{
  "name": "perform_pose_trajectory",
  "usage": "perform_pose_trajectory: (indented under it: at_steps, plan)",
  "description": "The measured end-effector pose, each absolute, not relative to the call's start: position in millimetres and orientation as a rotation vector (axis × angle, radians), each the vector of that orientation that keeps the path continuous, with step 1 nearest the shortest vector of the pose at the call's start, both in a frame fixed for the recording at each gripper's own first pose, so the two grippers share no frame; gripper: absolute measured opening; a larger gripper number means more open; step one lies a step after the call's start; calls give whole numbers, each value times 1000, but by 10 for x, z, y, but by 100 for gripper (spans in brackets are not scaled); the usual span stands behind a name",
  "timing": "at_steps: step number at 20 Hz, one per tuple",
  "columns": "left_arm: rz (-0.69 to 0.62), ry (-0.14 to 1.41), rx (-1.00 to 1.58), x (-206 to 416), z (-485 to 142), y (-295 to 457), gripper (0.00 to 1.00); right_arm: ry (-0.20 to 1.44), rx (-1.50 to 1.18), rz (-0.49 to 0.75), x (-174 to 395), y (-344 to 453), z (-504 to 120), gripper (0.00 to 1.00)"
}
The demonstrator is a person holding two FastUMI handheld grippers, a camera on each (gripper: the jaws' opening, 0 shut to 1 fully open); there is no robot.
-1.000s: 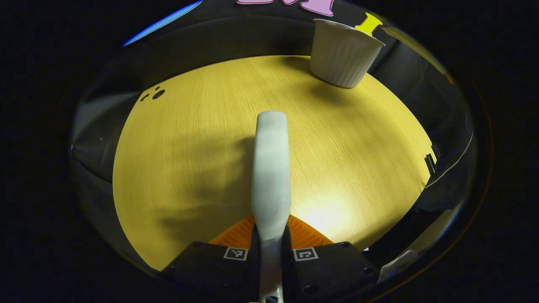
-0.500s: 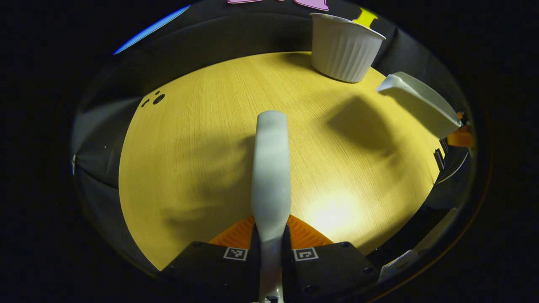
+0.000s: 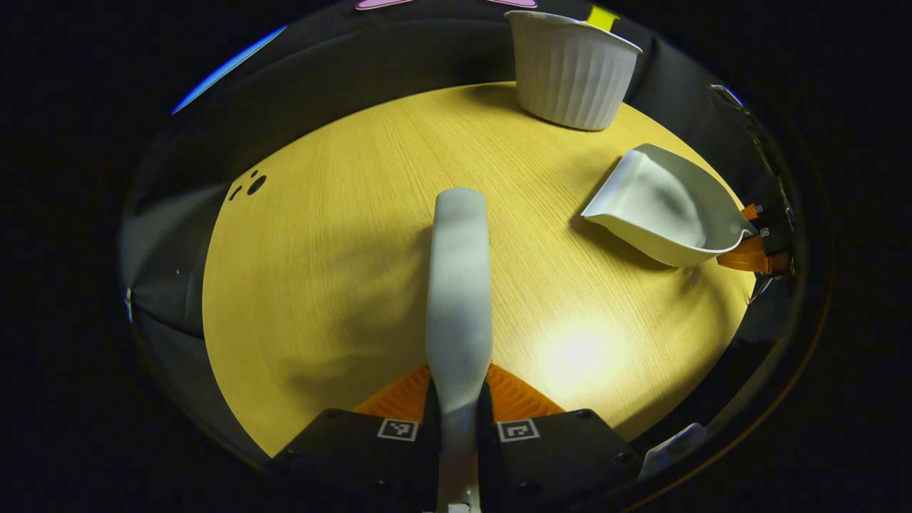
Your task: Pick up the small broom and dustpan from the desktop, sweep the trash into the dustpan with the broom, and then empty the trash into the garbage bin.
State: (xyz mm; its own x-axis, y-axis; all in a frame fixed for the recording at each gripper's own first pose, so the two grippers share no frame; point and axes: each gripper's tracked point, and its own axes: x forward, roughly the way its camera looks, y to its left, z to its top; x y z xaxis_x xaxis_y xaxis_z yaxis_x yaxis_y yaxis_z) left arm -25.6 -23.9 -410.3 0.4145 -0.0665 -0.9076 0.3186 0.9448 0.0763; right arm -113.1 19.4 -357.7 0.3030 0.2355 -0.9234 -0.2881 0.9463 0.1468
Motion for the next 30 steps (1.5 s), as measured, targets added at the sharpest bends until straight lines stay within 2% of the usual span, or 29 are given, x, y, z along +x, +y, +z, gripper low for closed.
perform_pose_trajectory:
  at_steps: [3,4,5,6,7,8,10,11,12,13,14,15,19,20,21,24,30]
  plan:
    - [-242,1119,259,-249,-3987,-248,26,1222,-20,360,-1140,266,-3631,36]
    - [-242,1117,264,-233,-3959,-263,27,1214,-31,359,-1132,268,-3660,33]
    - [-240,1117,271,-230,-3960,-274,27,1208,-47,361,-1132,254,-3676,37]
    - [-236,1118,279,-253,-3992,-283,28,1204,-56,368,-1155,256,-3674,34]
    - [-234,1120,286,-262,-3995,-284,28,1205,-44,378,-1169,276,-3687,41]
    - [-231,1124,290,-266,-3986,-297,28,1215,-30,385,-1186,291,-3691,35]
    - [-219,1121,289,-273,-3968,-291,30,1219,-9,393,-1186,328,-3693,41]
    - [-210,1112,293,-271,-3947,-278,27,1220,-8,390,-1195,338,-3685,38]
    - [-202,1099,305,-252,-3929,-257,32,1219,-6,387,-1199,332,-3663,53]
    - [-200,1086,317,-254,-3900,-250,30,1210,1,385,-1190,329,-3637,46]
    - [-200,1074,331,-268,-3847,-253,24,1201,9,386,-1183,320,-3598,46]
    - [-201,1062,342,-272,-3804,-244,31,1193,15,387,-1189,306,-3564,46]
    - [-193,1011,356,-322,-3558,-247,33,1124,18,413,-1252,202,-3104,46]
    - [-187,990,352,-339,-3453,-252,26,1100,22,423,-1260,185,-2984,46]
    - [-178,971,347,-357,-3355,-263,33,1069,25,429,-1241,164,-2854,46]
    - [-137,846,303,-301,-2898,-331,34,936,57,449,-1103,147,-2378,45]
    - [-81,482,108,-101,-1604,-736,34,586,116,477,-737,98,-1197,45]
